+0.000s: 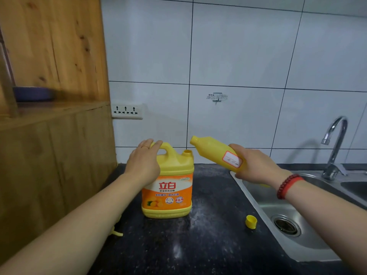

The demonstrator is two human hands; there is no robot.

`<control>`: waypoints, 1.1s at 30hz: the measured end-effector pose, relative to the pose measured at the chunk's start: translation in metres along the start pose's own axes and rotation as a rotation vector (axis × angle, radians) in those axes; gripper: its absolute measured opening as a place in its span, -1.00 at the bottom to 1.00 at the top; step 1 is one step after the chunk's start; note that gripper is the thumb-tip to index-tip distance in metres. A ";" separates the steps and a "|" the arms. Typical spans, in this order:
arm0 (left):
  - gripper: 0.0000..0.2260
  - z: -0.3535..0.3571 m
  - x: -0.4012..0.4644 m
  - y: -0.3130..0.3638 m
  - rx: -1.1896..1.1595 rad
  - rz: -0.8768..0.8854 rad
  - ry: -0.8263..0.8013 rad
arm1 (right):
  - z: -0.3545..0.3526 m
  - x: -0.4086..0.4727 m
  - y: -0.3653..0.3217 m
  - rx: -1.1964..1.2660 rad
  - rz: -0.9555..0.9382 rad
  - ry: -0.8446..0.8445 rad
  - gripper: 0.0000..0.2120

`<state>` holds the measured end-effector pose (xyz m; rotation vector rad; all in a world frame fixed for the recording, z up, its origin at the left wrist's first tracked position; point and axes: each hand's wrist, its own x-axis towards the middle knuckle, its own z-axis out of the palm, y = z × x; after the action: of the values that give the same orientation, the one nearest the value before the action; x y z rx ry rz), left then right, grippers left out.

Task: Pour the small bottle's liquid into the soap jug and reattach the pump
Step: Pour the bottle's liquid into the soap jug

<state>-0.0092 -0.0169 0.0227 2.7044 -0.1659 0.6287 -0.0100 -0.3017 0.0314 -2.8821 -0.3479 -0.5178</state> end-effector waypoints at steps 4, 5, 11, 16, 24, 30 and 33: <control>-0.36 0.005 0.000 -0.002 -0.014 -0.005 0.031 | -0.001 0.008 0.006 -0.066 0.019 0.007 -0.46; -0.36 0.006 0.000 -0.002 -0.018 -0.008 0.036 | -0.001 0.010 0.007 -0.081 0.015 0.013 -0.48; -0.36 0.009 0.000 -0.004 -0.043 -0.019 0.084 | -0.004 0.024 0.008 -0.167 -0.003 0.046 -0.48; -0.34 0.013 -0.001 -0.005 -0.050 -0.019 0.107 | -0.005 0.029 0.009 -0.240 -0.010 0.043 -0.36; -0.31 0.016 -0.001 -0.005 -0.074 -0.038 0.120 | -0.006 0.034 0.011 -0.305 -0.014 0.068 -0.36; -0.31 0.018 0.000 -0.005 -0.085 -0.040 0.129 | -0.006 0.035 0.012 -0.332 -0.025 0.067 -0.37; -0.31 0.018 0.000 -0.006 -0.090 -0.037 0.136 | -0.006 0.035 0.012 -0.334 -0.033 0.060 -0.36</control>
<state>-0.0006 -0.0181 0.0056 2.5623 -0.1066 0.7723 0.0232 -0.3077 0.0481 -3.1749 -0.3269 -0.7300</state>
